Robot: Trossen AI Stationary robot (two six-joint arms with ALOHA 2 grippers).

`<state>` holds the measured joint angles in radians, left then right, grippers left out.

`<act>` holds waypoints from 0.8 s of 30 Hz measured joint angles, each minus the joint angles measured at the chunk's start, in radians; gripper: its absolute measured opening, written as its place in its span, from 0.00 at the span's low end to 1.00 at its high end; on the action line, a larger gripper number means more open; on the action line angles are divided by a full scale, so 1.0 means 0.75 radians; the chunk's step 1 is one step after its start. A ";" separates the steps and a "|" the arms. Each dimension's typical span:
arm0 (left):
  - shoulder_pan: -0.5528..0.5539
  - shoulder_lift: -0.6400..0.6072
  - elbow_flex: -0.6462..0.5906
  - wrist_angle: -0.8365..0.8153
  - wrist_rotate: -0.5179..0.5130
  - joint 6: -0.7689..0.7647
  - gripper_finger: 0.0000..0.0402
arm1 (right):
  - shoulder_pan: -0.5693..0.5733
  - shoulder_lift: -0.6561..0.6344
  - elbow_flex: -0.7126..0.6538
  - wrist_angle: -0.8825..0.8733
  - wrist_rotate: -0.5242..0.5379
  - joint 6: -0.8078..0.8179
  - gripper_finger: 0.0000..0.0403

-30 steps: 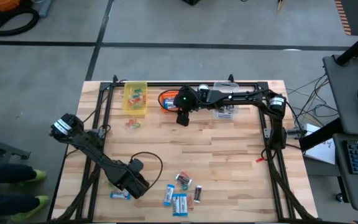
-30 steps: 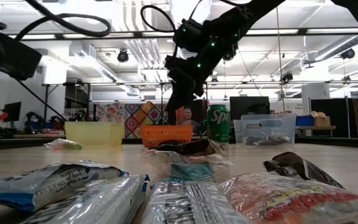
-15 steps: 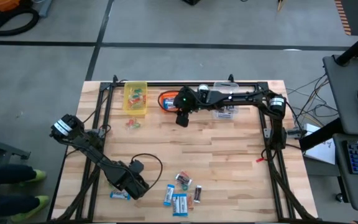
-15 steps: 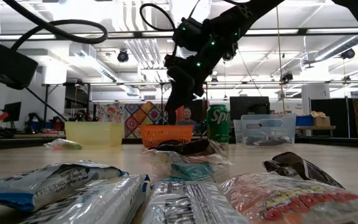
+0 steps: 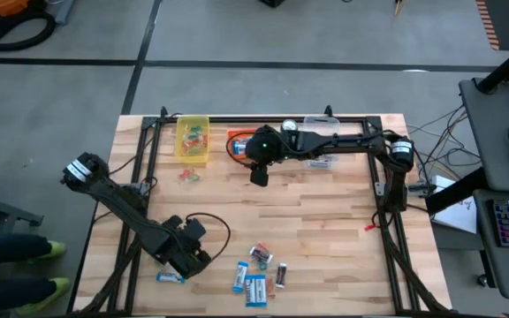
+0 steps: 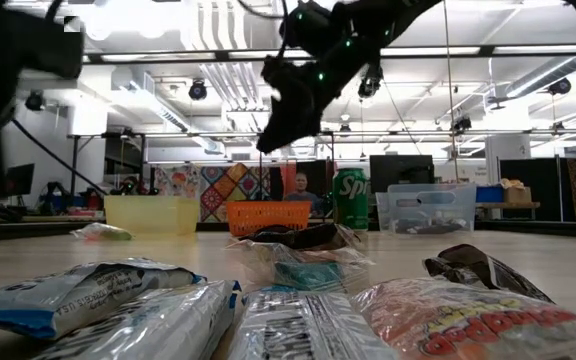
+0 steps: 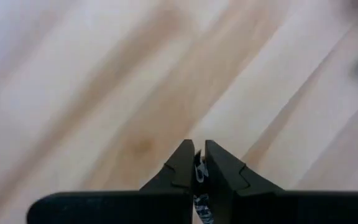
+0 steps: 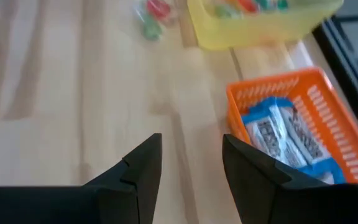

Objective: Organize candy in baskets
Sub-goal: Put the brown chocolate into the transparent bin

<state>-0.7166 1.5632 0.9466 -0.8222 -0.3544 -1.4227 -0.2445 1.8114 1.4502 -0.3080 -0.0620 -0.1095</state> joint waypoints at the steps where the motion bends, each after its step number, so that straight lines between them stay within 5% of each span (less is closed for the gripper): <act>1: 0.001 -0.033 0.000 0.006 -0.076 0.042 0.00 | 0.006 -0.015 0.000 0.000 -0.001 -0.007 0.39; 6: 0.024 -0.218 0.000 0.180 -0.470 0.423 0.00 | 0.046 -0.079 -0.005 0.004 -0.004 -0.030 0.39; 9: 0.047 -0.307 -0.005 0.430 -0.570 0.830 0.00 | 0.078 -0.125 -0.036 0.029 -0.052 -0.031 0.39; 14: 0.102 -0.398 -0.045 0.800 -0.538 1.477 0.00 | 0.145 -0.235 -0.195 0.161 -0.078 -0.005 0.39; 24: 0.370 -0.485 -0.135 0.901 -0.329 1.750 0.00 | 0.320 -0.492 -0.650 0.548 -0.057 0.065 0.39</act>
<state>-0.4394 1.1998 0.8455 -0.1467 -0.6014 -0.1099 -0.0046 1.4425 0.9626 0.1033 -0.1051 -0.0608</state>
